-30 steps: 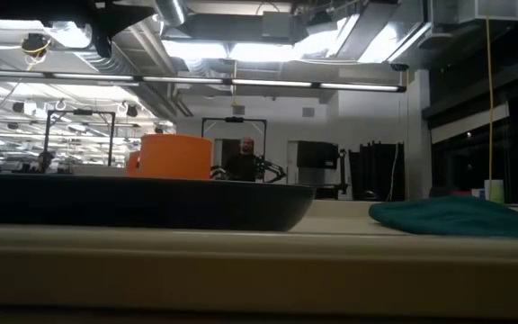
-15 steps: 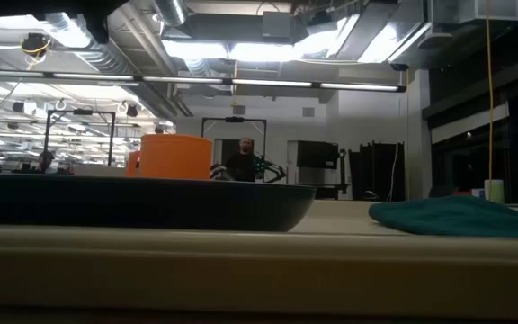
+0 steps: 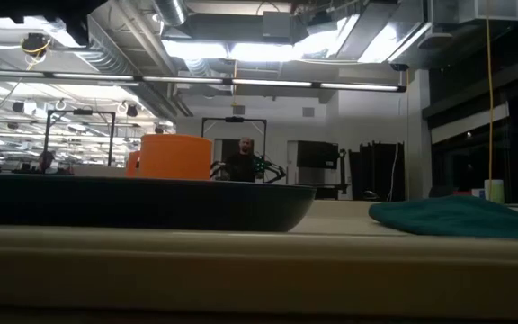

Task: Set up tray
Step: Put the white bowl on the black plate

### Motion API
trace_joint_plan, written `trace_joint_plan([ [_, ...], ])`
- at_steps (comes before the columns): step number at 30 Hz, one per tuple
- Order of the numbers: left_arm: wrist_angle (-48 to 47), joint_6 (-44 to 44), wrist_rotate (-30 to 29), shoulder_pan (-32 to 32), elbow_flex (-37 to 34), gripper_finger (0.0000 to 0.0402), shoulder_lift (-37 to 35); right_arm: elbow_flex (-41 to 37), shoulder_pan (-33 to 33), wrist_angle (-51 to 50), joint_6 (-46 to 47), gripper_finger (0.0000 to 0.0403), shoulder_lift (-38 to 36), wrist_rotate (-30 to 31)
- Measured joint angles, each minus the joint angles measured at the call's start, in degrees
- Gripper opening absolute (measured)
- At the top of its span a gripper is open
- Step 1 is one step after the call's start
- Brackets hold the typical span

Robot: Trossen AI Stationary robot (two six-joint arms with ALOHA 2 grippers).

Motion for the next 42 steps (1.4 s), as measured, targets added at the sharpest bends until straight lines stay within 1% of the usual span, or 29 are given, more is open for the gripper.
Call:
trace_joint_plan([
  [3, 0.0, 0.0, 0.6, 0.0, 0.0, 0.0002, -1.5, -2.7, -0.8, 0.5, -1.2, 0.0004, -3.4, -0.1],
  [6, -0.2, 0.0, 0.6, 0.0, 0.0, 0.0001, -2.1, -8.8, -2.7, 3.2, -0.4, 0.0004, -8.9, 0.1],
  [11, -0.5, -0.4, 0.8, 0.0, 0.0, 0.0002, -2.4, -23.5, -5.9, 16.1, 0.3, 0.0003, -20.0, -0.4],
  [15, -1.7, 0.4, 0.2, 0.0, 0.0, 0.0001, -2.4, -36.6, -10.1, 20.5, -1.0, 0.0003, -26.2, -3.2],
  [17, -2.0, 1.7, 0.1, 0.0, 0.0, 0.0003, -2.3, -43.7, -12.9, 25.9, 0.5, 0.0002, -29.4, -7.4],
  [20, -2.4, 3.2, -2.0, 0.0, 0.0, 0.0002, -2.3, -55.3, -17.0, 38.6, 3.8, 0.0002, -33.9, -16.7],
  [23, -2.5, 3.5, -4.1, 0.0, 0.0, 0.0001, -2.3, -66.5, -19.6, 51.9, 7.7, 0.0002, -37.2, -23.9],
  [25, -2.7, 3.7, -4.6, 0.0, 0.0, 0.0002, -2.4, -72.5, -20.7, 58.8, 9.1, 0.0002, -39.2, -26.2],
  [28, -3.3, 4.5, -4.8, 0.0, 0.0, 0.0002, -2.4, -79.9, -22.1, 63.2, 11.8, 0.0002, -41.3, -27.5],
  [31, -3.5, 4.4, -5.3, 0.0, 0.0, 0.0001, -2.3, -85.1, -22.7, 64.7, 15.5, 0.0001, -44.0, -27.5],
  [34, -3.5, 4.4, -6.8, 0.0, 0.0, 0.0002, -2.4, -88.3, -22.8, 67.8, 18.1, 0.0001, -47.4, -27.5],
  [36, -3.7, 4.4, -7.7, 0.0, 0.0, 0.0003, -2.3, -89.0, -22.8, 69.2, 17.3, 0.0001, -50.3, -27.0],
  [38, -4.1, 4.5, -8.2, 0.0, 0.0, 0.0002, -2.3, -89.1, -22.8, 68.8, 15.3, 0.0001, -52.3, -25.1],
  [42, -4.4, 4.6, -9.1, 0.0, 0.0, 0.0002, -2.3, -89.1, -22.8, 68.1, 11.5, 0.0001, -53.0, -24.4],
])
